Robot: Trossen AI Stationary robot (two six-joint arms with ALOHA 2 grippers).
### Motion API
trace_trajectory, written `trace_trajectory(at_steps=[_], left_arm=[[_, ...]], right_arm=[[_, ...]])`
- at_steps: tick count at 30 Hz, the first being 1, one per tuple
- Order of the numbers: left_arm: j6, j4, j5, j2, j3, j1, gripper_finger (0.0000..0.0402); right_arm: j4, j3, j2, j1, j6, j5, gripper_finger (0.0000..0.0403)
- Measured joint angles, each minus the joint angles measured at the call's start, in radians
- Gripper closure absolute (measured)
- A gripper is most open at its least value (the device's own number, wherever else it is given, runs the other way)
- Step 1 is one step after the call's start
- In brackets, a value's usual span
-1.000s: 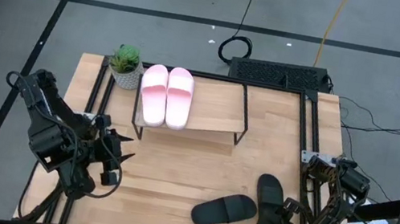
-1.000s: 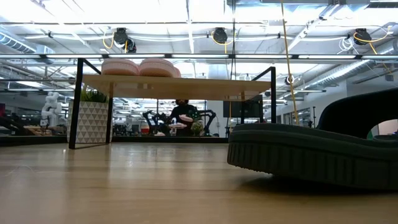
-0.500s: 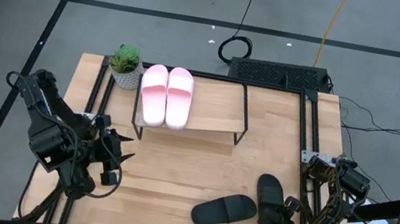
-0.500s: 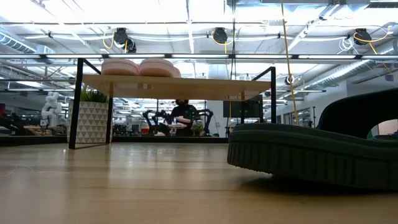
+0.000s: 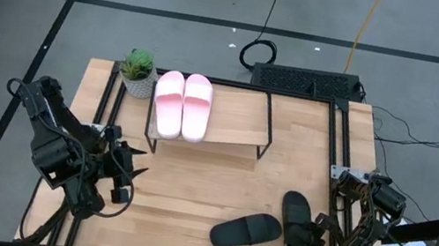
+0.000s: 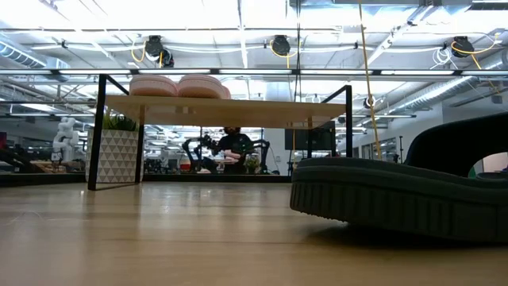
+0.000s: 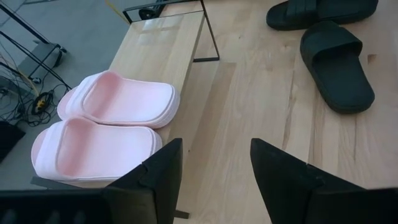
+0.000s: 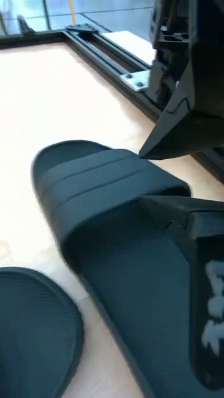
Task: Pick and place slides into the shelf
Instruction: Put the right black slipper on the shelf
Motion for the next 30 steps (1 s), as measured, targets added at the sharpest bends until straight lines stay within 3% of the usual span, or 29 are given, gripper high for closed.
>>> trace_trajectory(at_steps=[8,16,30], left_arm=[[0.000,0.000,0.000,0.000,0.000,0.000,0.0211],[0.000,0.000,0.002,0.000,0.000,0.000,0.0210],[-0.005,0.000,0.004,0.000,0.000,0.000,0.0210]], right_arm=[[0.002,0.000,0.000,-0.015,-0.041,0.056,0.0309],[0.019,0.000,0.000,-0.051,-0.128,0.023,0.0309],[0.107,0.000,0.000,-0.023,-0.109,0.029,0.0309]])
